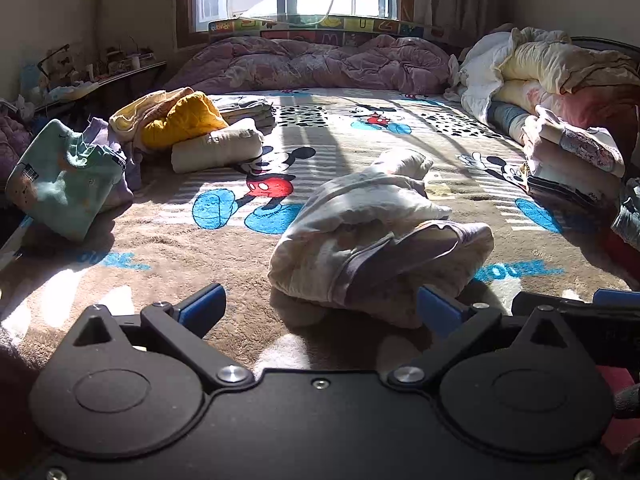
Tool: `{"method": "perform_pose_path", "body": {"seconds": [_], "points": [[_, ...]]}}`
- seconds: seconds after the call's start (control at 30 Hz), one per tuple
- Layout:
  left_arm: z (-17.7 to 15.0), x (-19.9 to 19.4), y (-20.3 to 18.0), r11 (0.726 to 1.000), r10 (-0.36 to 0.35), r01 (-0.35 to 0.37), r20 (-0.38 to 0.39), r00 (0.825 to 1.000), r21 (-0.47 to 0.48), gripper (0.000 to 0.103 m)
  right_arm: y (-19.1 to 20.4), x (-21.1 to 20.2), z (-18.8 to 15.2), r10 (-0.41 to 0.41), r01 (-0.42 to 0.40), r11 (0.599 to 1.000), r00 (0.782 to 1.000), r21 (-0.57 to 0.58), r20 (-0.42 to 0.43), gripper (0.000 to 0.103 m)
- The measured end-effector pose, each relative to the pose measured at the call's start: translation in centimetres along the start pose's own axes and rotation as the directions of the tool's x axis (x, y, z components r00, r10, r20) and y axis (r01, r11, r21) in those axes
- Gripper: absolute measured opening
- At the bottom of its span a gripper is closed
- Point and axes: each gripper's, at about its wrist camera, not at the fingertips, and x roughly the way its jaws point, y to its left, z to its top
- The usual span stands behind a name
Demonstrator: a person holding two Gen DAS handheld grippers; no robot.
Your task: Fold clothes
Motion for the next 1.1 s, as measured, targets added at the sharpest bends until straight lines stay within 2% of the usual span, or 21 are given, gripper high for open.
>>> {"method": "perform_pose_path", "body": {"seconds": [0.1,0.17,0.27,0.6,1.1], "points": [[0.1,0.0,0.3,1.000,-0.012,0.012,-0.023,1.000,-0.003,0.103,-0.2,0.5,0.2,-0.001,0.002,1.000,1.000,0.005,-0.009,0.102],[0.2,-0.2,0.1,1.000,0.002,-0.002,-0.012,1.000,0.012,0.103,-0.4,0.8,0.3,-0.002,0.003,1.000,1.000,0.009,-0.014,0.102],[0.0,1.0,0.1,1.000,0.009,-0.009,-0.036,0.999,0.006,0.103,-0.4,1.0,0.1,-0.006,0.006,1.000,1.000,0.006,-0.009,0.102],[-0.7,1.9,0.0,1.000,0.019,-0.019,-0.042,0.999,0.005,0.103,0.0,2.4,-0.5,-0.023,0.023,1.000,0.999,0.001,-0.030,0.102],[-0.7,2.2,0.7,1.000,0.018,-0.019,-0.040,0.999,-0.016,0.103,0.6,2.5,-0.2,-0.028,0.028,0.999,1.000,-0.025,-0.014,0.102]]}}
